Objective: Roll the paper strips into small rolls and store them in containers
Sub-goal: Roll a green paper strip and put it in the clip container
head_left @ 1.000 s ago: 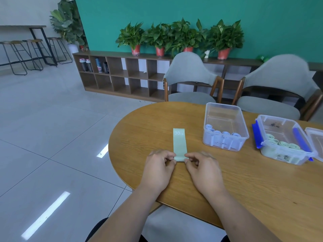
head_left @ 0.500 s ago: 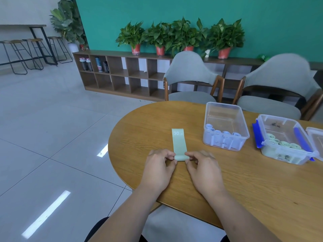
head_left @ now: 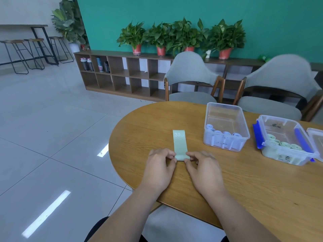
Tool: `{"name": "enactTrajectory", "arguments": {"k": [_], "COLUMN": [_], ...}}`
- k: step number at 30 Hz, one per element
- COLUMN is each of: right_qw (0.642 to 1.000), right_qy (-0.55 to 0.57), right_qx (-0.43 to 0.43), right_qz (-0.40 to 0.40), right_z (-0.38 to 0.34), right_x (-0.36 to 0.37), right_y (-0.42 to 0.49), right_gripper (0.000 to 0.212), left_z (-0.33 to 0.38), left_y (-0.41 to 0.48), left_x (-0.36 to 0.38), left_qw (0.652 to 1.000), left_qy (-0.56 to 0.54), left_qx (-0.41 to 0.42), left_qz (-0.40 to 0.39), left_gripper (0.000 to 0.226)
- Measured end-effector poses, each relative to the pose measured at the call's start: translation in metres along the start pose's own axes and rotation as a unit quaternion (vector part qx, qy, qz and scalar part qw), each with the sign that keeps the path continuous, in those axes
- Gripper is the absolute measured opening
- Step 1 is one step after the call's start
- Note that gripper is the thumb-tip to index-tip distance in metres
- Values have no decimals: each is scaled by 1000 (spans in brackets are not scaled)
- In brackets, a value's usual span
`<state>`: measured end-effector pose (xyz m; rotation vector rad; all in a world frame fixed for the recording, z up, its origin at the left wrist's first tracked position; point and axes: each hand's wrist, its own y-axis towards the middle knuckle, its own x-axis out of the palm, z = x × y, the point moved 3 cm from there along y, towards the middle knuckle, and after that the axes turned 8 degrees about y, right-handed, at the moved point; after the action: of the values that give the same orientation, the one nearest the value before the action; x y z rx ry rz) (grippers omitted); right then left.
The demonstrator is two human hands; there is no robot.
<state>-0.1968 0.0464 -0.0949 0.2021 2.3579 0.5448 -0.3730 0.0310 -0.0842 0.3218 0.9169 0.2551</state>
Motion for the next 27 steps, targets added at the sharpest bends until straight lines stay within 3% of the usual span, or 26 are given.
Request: {"name": "enactTrajectory", "arguments": {"k": [6, 18, 27], "right_qw": [1000, 1000, 1000], "right_qy": [-11, -1, 13], "right_qx": [6, 13, 21], "right_qz": [-4, 8, 0], "right_z": [-2, -2, -2], "right_x": [-1, -2, -1], "right_y": [0, 0, 0], "right_gripper": [33, 22, 30], "left_z": [-1, -2, -3], "left_y": [1, 0, 1], "left_x": [0, 2, 3], "left_qw": [1000, 1000, 1000], "left_qy": [3, -14, 0], "left_qx": [-1, -16, 1], "left_qz": [-6, -10, -4], "left_gripper": [26, 18, 22]}}
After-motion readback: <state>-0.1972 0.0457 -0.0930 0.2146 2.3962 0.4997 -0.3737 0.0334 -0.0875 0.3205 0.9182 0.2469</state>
